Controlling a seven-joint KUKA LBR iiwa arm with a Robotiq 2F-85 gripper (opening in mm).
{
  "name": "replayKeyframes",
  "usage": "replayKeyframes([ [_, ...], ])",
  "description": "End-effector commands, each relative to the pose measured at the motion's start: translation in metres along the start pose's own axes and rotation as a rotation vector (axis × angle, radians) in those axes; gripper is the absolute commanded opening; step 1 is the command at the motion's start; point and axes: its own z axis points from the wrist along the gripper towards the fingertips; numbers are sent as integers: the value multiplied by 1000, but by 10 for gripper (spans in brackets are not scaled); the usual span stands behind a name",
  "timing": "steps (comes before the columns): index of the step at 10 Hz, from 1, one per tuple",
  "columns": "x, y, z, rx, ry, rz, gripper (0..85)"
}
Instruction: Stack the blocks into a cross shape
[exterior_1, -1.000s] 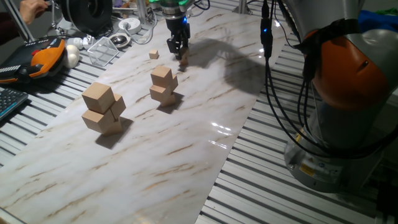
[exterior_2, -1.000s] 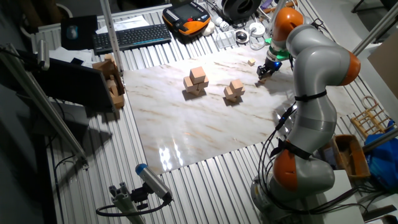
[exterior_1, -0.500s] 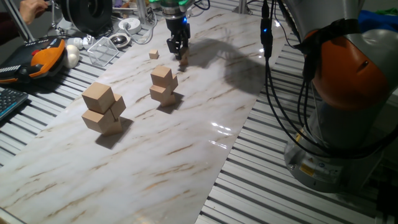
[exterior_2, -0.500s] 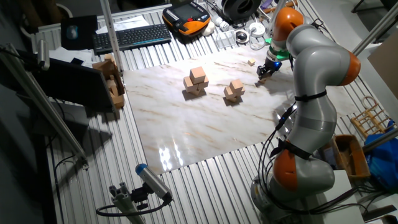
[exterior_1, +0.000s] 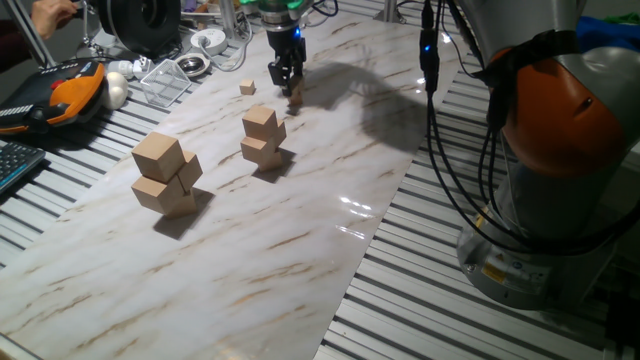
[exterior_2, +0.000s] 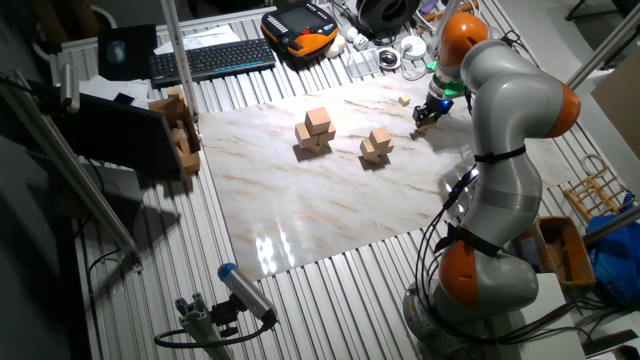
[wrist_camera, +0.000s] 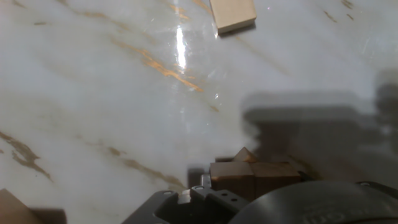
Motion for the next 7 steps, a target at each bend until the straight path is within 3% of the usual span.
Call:
replayKeyframes([
  [1, 0, 0, 0, 0, -2, 2, 340],
  [2, 0, 0, 0, -2, -2, 1, 510],
  [7, 0, -1, -1, -5, 3, 3, 510],
])
